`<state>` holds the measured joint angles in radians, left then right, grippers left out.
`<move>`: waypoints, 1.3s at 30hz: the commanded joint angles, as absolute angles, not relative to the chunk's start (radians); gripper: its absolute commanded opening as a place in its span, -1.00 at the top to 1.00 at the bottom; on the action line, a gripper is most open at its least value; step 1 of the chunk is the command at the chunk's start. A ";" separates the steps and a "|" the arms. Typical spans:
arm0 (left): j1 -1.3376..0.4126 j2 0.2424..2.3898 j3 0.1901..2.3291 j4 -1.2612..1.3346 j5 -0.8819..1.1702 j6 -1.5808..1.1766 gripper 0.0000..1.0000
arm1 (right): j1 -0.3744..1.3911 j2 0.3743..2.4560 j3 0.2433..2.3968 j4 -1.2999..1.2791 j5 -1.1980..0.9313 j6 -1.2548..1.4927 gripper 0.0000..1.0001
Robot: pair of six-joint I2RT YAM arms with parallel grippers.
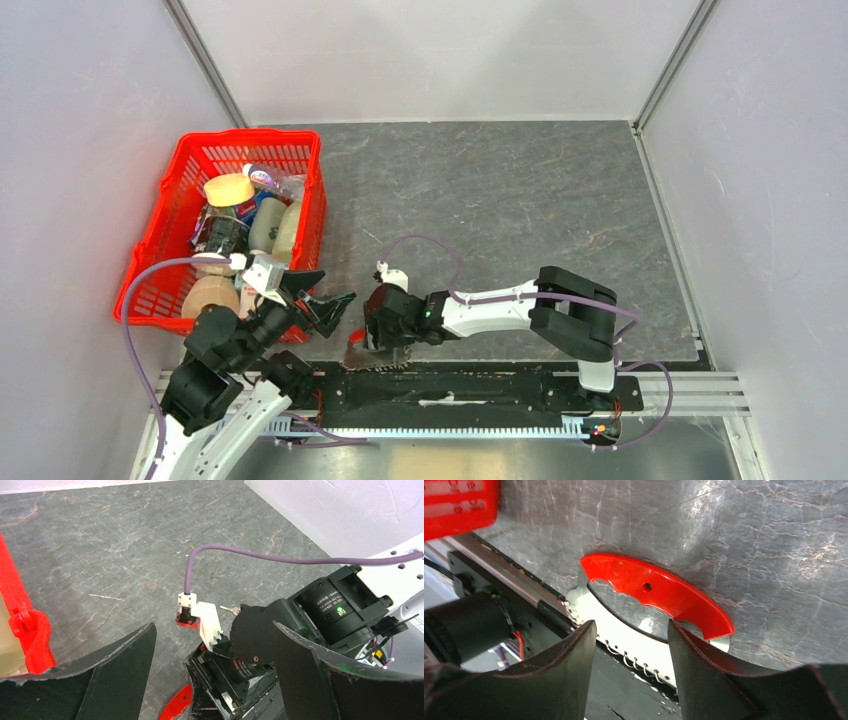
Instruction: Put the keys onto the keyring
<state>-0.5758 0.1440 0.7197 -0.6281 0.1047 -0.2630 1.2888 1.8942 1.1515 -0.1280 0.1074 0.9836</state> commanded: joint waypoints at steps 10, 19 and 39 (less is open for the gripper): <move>-0.577 0.145 0.716 -0.623 0.081 -0.232 -0.80 | 0.993 1.830 0.921 -0.103 0.069 1.046 -0.28; -0.577 0.144 0.717 -0.623 0.087 -0.229 -0.80 | 0.931 1.641 0.961 -0.295 0.074 0.810 -0.29; -0.577 0.137 0.715 -0.620 0.118 -0.224 -0.81 | 0.982 1.338 0.891 -0.167 0.046 0.808 -0.94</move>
<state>-0.5758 0.1436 0.7185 -0.6346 0.1047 -0.2604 1.0149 1.2819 0.9146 -0.2508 0.1055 0.7609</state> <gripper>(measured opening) 0.900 0.968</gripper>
